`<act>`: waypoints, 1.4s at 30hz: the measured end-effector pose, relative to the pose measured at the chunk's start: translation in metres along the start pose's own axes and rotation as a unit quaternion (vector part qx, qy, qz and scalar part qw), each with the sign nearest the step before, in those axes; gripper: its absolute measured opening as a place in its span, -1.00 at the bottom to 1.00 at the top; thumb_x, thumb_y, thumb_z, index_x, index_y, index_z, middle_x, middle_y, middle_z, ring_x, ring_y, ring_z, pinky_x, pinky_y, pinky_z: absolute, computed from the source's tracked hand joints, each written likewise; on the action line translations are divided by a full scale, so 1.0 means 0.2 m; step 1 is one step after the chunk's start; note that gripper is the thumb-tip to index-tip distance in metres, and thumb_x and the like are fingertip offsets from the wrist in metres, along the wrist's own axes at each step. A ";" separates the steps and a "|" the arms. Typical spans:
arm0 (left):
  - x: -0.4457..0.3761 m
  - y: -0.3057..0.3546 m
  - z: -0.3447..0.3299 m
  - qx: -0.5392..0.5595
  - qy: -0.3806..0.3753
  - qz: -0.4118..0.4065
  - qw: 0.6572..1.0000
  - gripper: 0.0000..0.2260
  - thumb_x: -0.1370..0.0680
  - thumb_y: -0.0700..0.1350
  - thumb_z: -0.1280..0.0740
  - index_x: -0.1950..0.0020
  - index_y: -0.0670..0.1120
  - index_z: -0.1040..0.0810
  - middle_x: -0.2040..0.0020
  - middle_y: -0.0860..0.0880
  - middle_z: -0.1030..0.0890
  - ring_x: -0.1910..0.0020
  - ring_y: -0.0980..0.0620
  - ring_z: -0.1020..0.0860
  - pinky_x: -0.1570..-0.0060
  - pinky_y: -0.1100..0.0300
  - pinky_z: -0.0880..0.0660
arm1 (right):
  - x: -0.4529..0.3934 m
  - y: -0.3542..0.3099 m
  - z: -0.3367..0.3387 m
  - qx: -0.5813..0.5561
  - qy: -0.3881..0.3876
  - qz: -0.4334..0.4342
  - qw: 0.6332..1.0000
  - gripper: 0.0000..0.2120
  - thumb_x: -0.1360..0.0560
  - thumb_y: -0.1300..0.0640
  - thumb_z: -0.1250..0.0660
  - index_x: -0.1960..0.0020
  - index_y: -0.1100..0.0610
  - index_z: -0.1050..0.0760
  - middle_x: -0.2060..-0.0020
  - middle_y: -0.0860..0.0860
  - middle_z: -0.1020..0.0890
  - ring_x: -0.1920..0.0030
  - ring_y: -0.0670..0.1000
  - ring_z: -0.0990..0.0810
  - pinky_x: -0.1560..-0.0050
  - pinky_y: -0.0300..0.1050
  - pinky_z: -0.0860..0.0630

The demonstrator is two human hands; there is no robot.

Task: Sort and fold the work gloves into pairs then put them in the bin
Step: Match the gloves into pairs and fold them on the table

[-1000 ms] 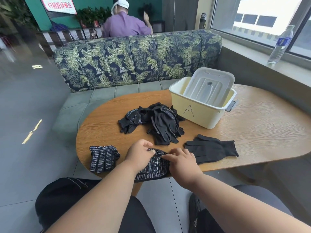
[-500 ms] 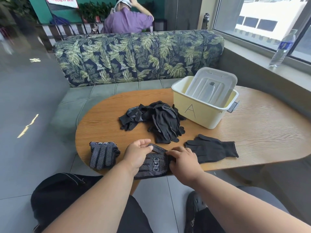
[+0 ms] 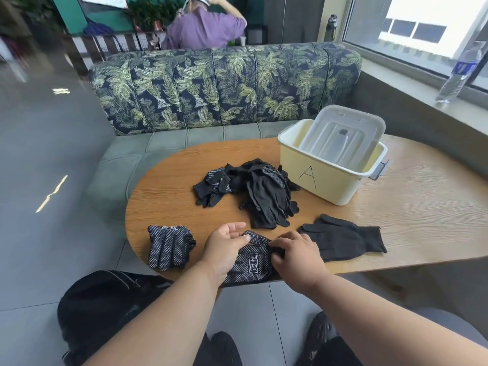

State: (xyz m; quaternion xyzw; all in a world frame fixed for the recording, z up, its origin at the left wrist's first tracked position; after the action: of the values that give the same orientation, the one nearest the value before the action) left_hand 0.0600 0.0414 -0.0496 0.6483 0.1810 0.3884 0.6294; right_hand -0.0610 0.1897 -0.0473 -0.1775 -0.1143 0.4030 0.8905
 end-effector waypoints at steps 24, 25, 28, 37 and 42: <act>0.15 -0.05 -0.07 -0.252 -0.072 -0.100 0.960 -0.65 -0.47 -0.31 -0.32 0.20 0.16 -0.66 0.07 0.09 -0.72 0.18 0.14 -0.64 -0.01 0.10 -0.60 | 0.02 0.03 -0.01 -0.093 0.025 -0.040 0.995 -0.68 -0.58 -0.27 -0.29 -0.22 -0.21 -0.66 -0.35 -0.09 -0.50 -0.37 0.11 -0.38 -0.40 -0.01 -0.26; 0.14 -0.05 -0.06 -0.250 -0.076 -0.098 0.960 -0.62 -0.46 -0.32 -0.31 0.23 0.18 -0.65 0.09 0.10 -0.73 0.18 0.12 -0.64 -0.03 0.07 -0.61 | 0.03 0.02 -0.01 -0.079 0.023 -0.036 0.996 -0.63 -0.54 -0.31 -0.33 -0.25 -0.20 -0.65 -0.36 -0.09 -0.49 -0.37 0.11 -0.38 -0.40 -0.02 -0.26; 0.17 -0.05 -0.02 -0.243 -0.062 -0.095 0.964 -0.63 -0.46 -0.32 -0.28 0.24 0.18 -0.62 0.07 0.19 -0.74 -0.01 0.16 -0.69 -0.20 0.04 -0.58 | 0.04 0.01 -0.01 -0.046 0.022 -0.035 0.998 -0.52 -0.47 -0.35 -0.39 -0.31 -0.19 -0.59 -0.37 -0.09 -0.47 -0.37 0.10 -0.38 -0.39 -0.03 -0.28; 0.36 -0.04 0.21 -0.550 -0.084 -0.158 0.816 -0.64 -0.37 0.15 -0.53 -0.12 0.20 -0.59 -0.12 0.21 -0.49 -0.16 0.13 -0.42 -0.16 0.13 -0.43 | 0.07 -0.08 0.00 -0.007 0.105 0.037 0.994 -0.59 -0.44 -0.14 -0.44 -0.27 -0.25 -0.52 -0.19 -0.04 -0.44 -0.27 0.13 -0.35 -0.30 0.07 -0.27; 0.35 -0.03 0.21 -0.561 -0.055 -0.188 0.804 -0.76 -0.52 -0.08 -0.45 -0.16 0.15 -0.64 -0.17 0.16 -0.53 -0.21 0.03 -0.47 -0.18 0.14 -0.42 | 0.09 -0.16 -0.03 0.064 0.035 0.072 0.995 -0.75 -0.57 -0.05 -0.24 -0.15 -0.16 -0.63 -0.05 -0.05 -0.58 -0.19 0.15 -0.43 -0.20 0.06 -0.32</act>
State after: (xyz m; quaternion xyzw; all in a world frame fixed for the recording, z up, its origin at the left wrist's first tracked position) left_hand 0.1366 0.0649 -0.0325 0.1552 0.0154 0.2598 0.9530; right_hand -0.0253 0.1814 -0.0383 -0.1416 -0.0442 0.4657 0.8724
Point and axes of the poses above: each hand's wrist, its own x-axis away from the middle knuckle, its own z-axis out of the back of the hand, y = z × x, the point moved 5 cm from there along -x, towards the middle knuckle
